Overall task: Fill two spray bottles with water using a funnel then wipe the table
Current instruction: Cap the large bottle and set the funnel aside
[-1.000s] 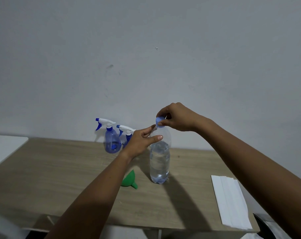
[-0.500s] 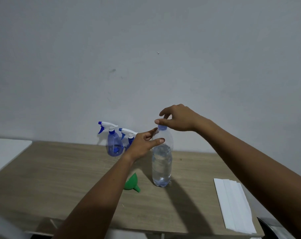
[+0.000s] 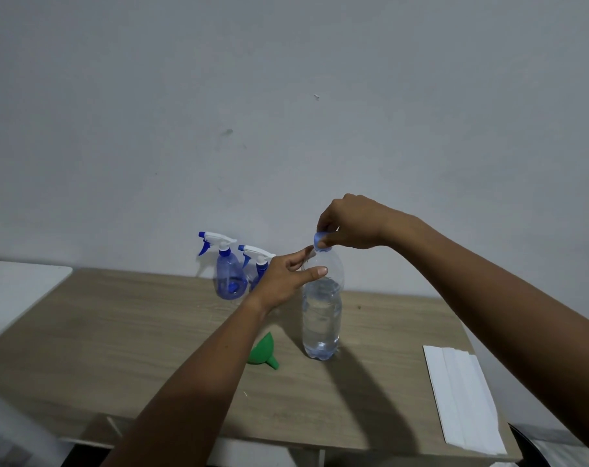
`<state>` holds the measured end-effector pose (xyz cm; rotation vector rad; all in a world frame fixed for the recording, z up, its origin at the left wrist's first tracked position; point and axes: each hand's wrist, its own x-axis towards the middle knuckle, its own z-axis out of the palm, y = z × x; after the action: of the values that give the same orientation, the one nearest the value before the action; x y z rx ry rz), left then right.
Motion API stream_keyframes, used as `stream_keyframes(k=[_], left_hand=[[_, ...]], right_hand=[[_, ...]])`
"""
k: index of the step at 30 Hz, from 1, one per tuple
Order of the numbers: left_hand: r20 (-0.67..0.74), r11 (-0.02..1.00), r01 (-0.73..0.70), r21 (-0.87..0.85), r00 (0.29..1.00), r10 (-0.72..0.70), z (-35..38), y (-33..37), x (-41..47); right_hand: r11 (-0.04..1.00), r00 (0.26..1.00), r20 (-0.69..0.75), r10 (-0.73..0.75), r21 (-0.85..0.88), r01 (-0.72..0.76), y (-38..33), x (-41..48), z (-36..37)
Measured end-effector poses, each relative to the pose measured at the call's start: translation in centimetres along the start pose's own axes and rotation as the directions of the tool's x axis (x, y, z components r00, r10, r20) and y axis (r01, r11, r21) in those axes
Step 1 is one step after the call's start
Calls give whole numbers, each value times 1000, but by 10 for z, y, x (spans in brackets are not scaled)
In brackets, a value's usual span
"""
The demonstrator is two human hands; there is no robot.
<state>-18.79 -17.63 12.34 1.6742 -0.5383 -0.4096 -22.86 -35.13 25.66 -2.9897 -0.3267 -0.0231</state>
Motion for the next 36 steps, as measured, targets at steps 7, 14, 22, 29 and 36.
stream_keyframes(k=[7, 14, 22, 29, 36], left_hand=[[8, 999, 12, 43, 1000, -12, -1, 2, -2], [8, 999, 9, 54, 1000, -10, 0, 1, 0], [-7, 999, -4, 43, 1000, 5, 0, 1, 1], [-2, 999, 3, 48, 1000, -3, 2, 3, 0], [-11, 999, 13, 48, 1000, -13, 2, 1, 1]], right_hand=[[997, 981, 193, -21, -69, 35, -2, -2, -15], [992, 987, 159, -35, -116, 54, -3, -4, -16], [923, 998, 51, -30, -382, 47, -12, 2, -2], [997, 981, 189, -49, -47, 59, 4, -2, -13], [991, 984, 173, -28, -123, 49, 3, 4, -9]])
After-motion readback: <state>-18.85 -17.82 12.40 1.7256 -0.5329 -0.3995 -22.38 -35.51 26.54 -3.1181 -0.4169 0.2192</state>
